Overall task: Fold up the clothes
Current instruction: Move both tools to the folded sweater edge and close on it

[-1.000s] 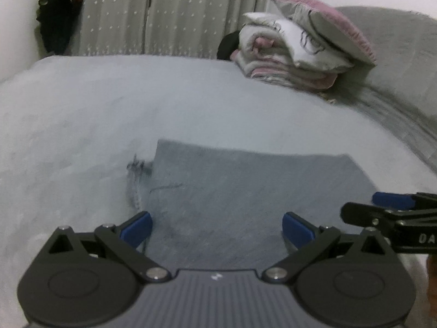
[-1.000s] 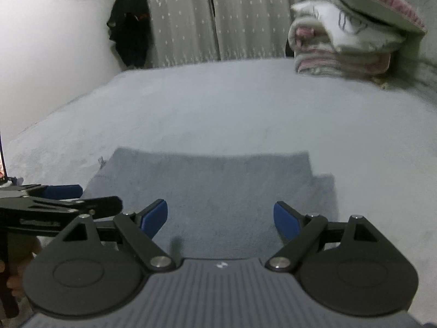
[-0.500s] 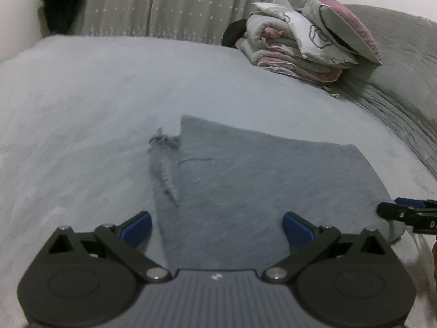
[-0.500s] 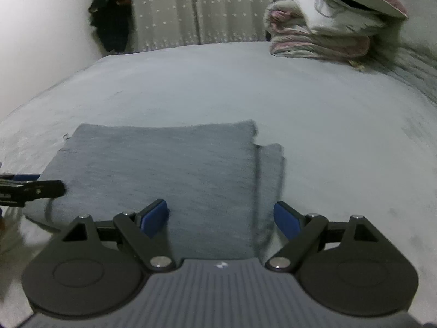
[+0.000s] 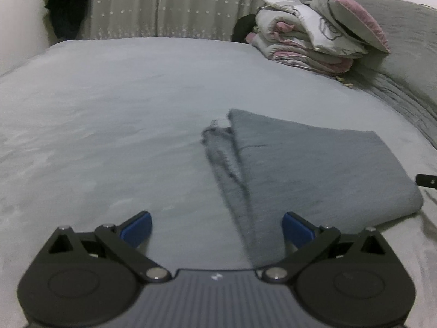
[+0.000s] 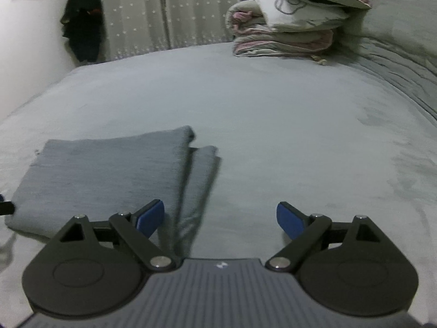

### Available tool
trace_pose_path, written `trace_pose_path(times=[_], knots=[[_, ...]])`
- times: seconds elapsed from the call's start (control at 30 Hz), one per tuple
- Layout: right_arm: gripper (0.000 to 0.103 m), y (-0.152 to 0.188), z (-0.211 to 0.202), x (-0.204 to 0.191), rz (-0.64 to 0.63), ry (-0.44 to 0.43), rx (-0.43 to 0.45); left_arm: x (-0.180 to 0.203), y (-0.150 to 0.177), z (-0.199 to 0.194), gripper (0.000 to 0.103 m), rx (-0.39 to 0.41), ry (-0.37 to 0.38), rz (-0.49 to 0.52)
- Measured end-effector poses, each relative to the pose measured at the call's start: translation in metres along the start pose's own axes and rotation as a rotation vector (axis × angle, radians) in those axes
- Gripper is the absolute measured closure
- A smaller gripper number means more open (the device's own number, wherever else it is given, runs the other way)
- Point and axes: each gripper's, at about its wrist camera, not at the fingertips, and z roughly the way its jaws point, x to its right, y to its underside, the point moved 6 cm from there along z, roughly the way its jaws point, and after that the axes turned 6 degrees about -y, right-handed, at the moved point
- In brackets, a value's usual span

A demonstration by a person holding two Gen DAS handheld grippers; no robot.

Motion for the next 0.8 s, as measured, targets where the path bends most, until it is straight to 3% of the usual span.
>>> trace_pose_path(times=[0.27, 0.6, 0.8], knots=[[0.012, -0.005, -0.001, 0.002, 0.011, 0.014, 0.016, -0.022, -0.006, 0.0, 0.001, -0.016, 0.026, -0.143], [0.012, -0.021, 0.008, -0.021, 0.011, -0.019, 0.046, -0.035, -0.02, 0.018, 0.002, -0.036, 0.135, -0.42], [0.012, -0.036, 0.014, -0.041, 0.013, -0.052, 0.074, -0.026, -0.028, 0.034, 0.004, -0.053, 0.203, -0.527]])
